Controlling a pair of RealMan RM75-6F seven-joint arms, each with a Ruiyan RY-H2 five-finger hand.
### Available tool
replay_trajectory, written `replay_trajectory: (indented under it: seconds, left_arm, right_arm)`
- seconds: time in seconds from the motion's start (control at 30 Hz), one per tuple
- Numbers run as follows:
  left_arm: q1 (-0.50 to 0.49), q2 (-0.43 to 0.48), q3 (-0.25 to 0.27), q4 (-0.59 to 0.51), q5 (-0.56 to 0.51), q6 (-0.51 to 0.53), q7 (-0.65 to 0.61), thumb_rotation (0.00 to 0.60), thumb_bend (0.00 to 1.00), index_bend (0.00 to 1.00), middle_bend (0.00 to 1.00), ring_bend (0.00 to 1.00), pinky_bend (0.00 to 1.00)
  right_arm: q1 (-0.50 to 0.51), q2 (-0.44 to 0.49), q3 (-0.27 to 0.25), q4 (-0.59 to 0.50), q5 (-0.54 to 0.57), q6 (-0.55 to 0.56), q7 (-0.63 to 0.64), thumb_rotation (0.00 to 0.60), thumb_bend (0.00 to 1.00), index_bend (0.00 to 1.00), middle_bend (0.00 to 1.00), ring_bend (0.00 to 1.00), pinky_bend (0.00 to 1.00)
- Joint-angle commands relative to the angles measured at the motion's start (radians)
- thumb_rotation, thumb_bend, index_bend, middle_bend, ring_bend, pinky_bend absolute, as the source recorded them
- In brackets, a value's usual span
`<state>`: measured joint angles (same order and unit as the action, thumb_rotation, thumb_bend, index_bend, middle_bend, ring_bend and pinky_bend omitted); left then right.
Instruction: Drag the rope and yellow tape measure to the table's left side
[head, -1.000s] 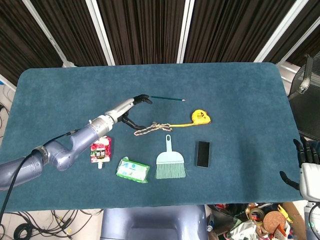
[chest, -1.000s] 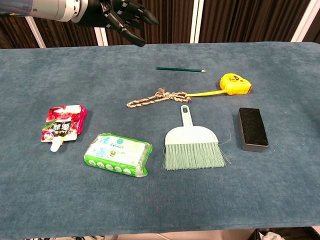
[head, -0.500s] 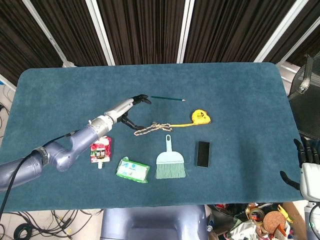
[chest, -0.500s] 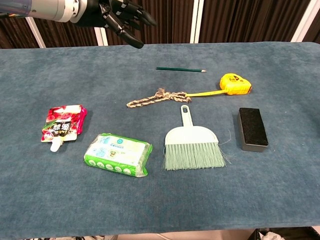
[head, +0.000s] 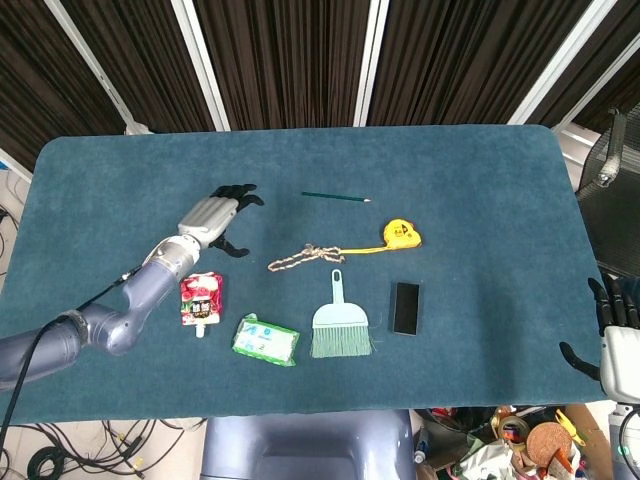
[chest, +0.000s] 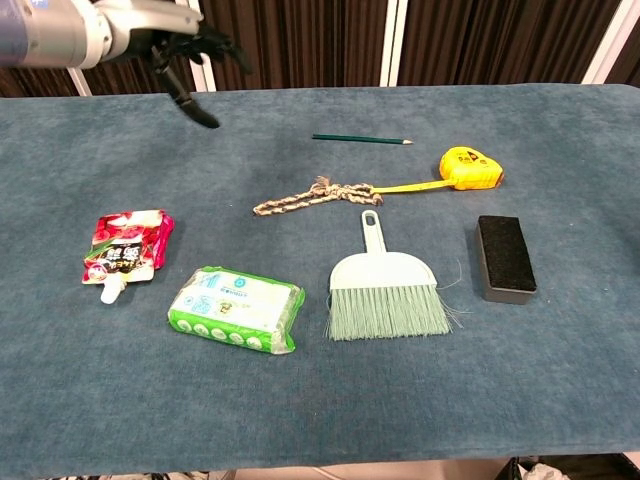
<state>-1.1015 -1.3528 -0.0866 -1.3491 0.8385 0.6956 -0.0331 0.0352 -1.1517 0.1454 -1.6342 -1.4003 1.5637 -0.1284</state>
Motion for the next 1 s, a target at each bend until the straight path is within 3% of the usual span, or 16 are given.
replay_trajectory:
  seconds: [0.03, 0.5, 0.77, 1.0]
  left_arm:
    - [0.015, -0.076, 0.083, -0.009, -0.193, 0.138, 0.256, 0.600, 0.18, 0.23, 0.02, 0.00, 0.00]
    - [0.013, -0.215, 0.042, 0.017, -0.401, 0.161, 0.416, 0.600, 0.22, 0.34, 0.02, 0.00, 0.00]
    - [-0.011, -0.289, 0.023, 0.055, -0.416, 0.222, 0.521, 0.600, 0.22, 0.37, 0.02, 0.00, 0.00]
    - [-0.043, -0.361, -0.024, 0.116, -0.478, 0.234, 0.614, 0.600, 0.22, 0.41, 0.03, 0.00, 0.00]
  right_arm:
    - [0.001, 0.000, 0.000, 0.001, -0.001, -0.001, 0.000, 0.600, 0.10, 0.09, 0.02, 0.11, 0.21]
    - [0.002, 0.001, 0.001, 0.003, 0.001, -0.004, 0.006, 0.600, 0.10, 0.09, 0.02, 0.11, 0.21]
    - [0.004, 0.001, 0.001, 0.006, 0.002, -0.008, 0.010, 0.600, 0.10, 0.09, 0.02, 0.11, 0.21]
    - [0.003, 0.001, 0.002, 0.007, 0.001, -0.006, 0.009, 0.600, 0.10, 0.09, 0.02, 0.11, 0.21]
